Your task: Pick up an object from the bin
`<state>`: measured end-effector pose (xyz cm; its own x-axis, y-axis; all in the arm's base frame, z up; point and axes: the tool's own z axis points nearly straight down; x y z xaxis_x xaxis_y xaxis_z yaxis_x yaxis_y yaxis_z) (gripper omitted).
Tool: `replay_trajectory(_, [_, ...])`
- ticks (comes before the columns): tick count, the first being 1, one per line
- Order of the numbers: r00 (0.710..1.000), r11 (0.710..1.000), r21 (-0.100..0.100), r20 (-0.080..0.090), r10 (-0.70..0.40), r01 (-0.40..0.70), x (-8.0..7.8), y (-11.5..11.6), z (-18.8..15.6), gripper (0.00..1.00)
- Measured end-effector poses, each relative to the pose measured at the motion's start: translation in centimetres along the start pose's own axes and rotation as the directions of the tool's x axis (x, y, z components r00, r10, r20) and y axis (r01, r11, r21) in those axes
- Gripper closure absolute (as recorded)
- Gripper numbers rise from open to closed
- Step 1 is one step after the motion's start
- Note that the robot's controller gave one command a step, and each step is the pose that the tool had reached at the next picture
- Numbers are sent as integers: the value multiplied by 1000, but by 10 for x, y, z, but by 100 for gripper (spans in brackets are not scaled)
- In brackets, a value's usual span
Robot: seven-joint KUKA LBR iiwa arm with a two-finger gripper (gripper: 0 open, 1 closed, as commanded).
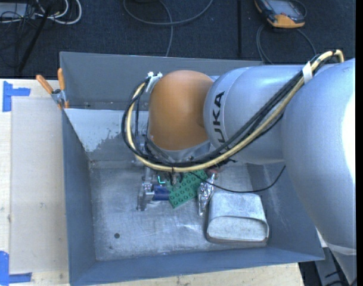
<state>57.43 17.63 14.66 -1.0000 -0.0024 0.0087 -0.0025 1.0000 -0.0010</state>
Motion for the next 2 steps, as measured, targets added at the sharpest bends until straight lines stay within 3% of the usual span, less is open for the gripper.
replay_trajectory(1, [990,990,-3,11,-138,138,-18,-50,75,0])
replay_trajectory(2, [966,967,-1,18,-256,256,-15,-89,73,0])
